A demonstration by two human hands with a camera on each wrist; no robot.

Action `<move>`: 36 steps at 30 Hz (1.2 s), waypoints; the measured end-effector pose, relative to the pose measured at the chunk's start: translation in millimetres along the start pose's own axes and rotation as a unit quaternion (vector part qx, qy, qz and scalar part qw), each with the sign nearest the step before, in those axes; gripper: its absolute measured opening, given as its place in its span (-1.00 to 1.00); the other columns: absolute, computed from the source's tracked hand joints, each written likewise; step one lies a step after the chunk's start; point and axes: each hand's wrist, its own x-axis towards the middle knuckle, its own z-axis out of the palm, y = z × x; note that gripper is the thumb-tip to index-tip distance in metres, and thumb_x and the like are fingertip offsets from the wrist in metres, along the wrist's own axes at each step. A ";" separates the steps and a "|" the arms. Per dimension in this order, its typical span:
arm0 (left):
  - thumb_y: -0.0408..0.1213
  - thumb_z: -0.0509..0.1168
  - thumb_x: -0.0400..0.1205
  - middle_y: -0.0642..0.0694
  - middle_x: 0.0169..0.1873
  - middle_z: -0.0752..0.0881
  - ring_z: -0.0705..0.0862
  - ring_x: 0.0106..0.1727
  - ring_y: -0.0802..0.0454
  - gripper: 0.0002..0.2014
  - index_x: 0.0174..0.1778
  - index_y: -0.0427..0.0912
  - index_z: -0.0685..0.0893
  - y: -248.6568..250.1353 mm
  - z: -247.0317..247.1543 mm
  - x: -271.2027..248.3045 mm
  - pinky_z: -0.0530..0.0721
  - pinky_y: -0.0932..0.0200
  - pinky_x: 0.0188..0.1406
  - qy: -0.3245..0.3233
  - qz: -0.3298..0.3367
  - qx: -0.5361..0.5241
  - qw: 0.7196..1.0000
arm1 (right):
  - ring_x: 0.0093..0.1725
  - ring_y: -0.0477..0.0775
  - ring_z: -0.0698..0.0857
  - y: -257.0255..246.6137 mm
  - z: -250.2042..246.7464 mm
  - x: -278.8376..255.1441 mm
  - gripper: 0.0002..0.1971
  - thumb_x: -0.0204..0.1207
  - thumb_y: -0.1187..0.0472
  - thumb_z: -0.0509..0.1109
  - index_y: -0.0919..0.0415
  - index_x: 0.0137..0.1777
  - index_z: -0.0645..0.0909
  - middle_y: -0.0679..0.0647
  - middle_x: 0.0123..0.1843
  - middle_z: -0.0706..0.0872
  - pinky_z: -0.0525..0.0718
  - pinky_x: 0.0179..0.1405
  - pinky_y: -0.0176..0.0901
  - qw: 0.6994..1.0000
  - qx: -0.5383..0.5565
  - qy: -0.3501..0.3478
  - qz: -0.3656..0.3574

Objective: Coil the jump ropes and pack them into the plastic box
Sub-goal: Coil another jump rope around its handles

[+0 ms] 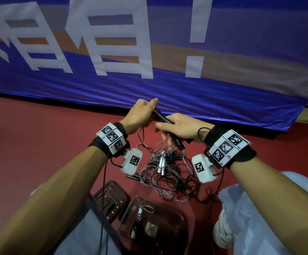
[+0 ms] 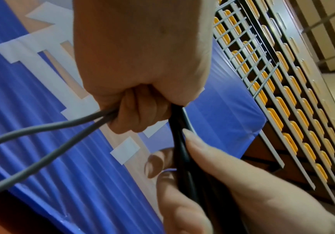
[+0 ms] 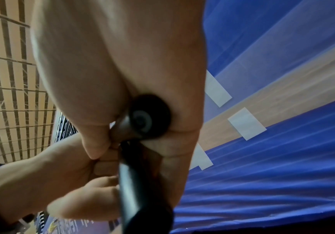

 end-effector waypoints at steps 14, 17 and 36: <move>-0.02 0.16 0.81 0.03 -0.61 0.15 0.11 -0.60 0.10 -0.51 -0.46 -0.04 0.30 -6.6 -5.8 6.5 0.13 0.17 -0.54 -0.045 -0.080 -0.232 0.968 | -0.51 0.07 0.53 6.4 -9.0 -0.8 -0.43 0.62 -0.40 0.29 0.19 -0.13 0.51 0.11 -0.40 0.51 0.61 -0.60 -0.22 0.986 -0.140 0.087 0.017; -0.01 0.14 0.81 0.05 -0.63 0.17 0.15 -0.65 0.15 -0.48 -0.50 -0.07 0.28 -7.0 -8.6 10.2 0.22 0.26 -0.64 -0.041 -0.097 -0.313 0.944 | -0.53 0.04 0.50 5.8 -5.4 1.5 -0.44 0.70 -0.27 0.29 0.32 -0.04 0.57 0.11 -0.38 0.56 0.49 -0.64 -0.22 0.987 -0.123 0.100 -0.032; 0.13 -0.01 0.81 -0.09 -0.59 0.23 0.18 -0.55 0.04 -0.40 -0.54 -0.10 0.30 0.1 16.6 -5.5 0.14 0.22 -0.54 -0.059 -0.008 -0.100 0.993 | -0.69 0.08 0.34 -24.5 10.2 -5.0 -0.58 0.72 -0.23 0.25 0.04 -0.10 0.77 0.65 -0.11 0.71 0.23 -0.73 -0.29 0.910 0.247 0.253 -0.215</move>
